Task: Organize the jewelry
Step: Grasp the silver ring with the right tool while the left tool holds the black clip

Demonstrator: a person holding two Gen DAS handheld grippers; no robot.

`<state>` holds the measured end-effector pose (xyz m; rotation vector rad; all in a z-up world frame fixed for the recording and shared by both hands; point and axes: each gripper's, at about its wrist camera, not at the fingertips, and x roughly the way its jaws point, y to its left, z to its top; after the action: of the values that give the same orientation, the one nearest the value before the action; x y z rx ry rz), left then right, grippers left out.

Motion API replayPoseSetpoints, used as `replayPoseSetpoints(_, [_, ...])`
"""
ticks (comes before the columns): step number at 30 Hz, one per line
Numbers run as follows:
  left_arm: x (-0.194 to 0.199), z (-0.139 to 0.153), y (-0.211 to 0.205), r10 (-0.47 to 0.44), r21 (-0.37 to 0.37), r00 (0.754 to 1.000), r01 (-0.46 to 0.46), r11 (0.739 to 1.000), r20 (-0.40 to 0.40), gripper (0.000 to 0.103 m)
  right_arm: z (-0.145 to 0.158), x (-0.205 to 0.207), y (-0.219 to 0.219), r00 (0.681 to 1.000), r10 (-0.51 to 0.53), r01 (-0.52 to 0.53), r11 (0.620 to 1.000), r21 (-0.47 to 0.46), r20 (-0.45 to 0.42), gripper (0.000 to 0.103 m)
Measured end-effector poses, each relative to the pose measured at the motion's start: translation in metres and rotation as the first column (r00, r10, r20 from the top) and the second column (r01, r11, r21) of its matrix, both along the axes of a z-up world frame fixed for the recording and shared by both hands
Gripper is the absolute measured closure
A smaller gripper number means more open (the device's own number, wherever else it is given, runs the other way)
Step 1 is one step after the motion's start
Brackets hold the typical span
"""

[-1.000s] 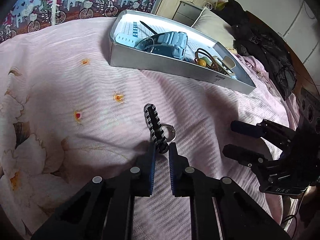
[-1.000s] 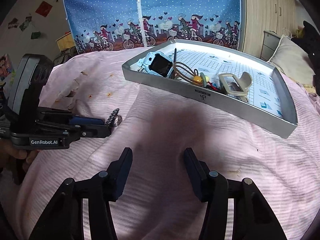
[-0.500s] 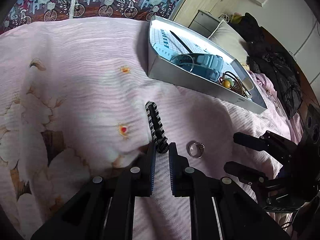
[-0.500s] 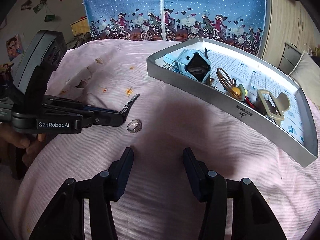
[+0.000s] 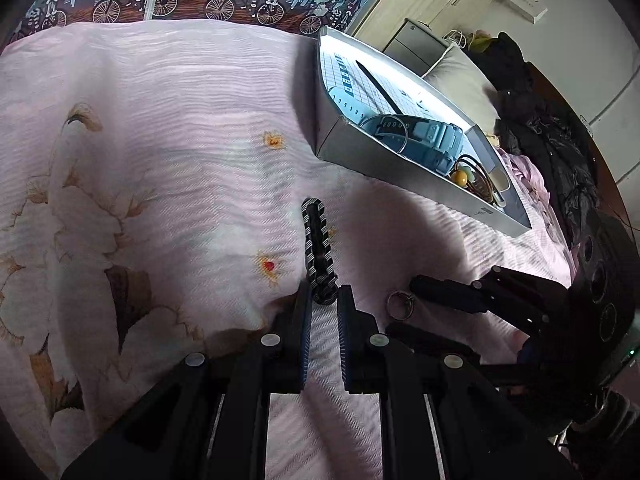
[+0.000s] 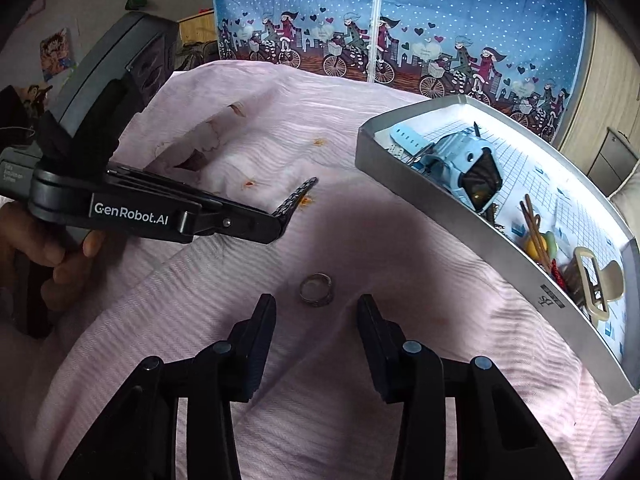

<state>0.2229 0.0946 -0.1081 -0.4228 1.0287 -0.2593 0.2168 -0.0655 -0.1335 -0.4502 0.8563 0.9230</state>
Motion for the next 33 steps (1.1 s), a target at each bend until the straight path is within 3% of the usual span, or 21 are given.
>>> replayPoseSetpoints(3, [0.000,0.002,0.000,0.016,-0.024,1.000,-0.016,1.000,0.002,0.093,-0.006,0.008,0.007,1.000,-0.013,0.012,1.000,-0.015,-0.011,0.067])
replayPoseSetpoints(8, [0.001,0.002,0.003,0.038,-0.051,0.999,-0.038,0.998,0.004,0.093,-0.015,0.026,0.004,0.993,-0.101,0.101,0.995,0.000,-0.064,0.082])
replayPoseSetpoints(17, [0.007,0.002,-0.001,0.044,-0.023,0.999,-0.043,0.999,0.016,0.093,-0.019,0.021,-0.011,0.981,-0.178,0.185,0.979,0.089,-0.082,0.083])
replayPoseSetpoints(23, [0.020,-0.005,0.003,0.075,-0.095,0.997,-0.073,0.993,0.012,0.093,-0.018,0.019,-0.012,0.978,-0.193,0.200,0.975,0.093,-0.075,0.083])
replayPoseSetpoints(33, [0.020,-0.003,-0.021,0.015,0.063,0.997,-0.020,0.998,0.082,0.093,-0.016,0.008,-0.018,0.971,-0.223,0.231,0.967,0.108,-0.083,0.083])
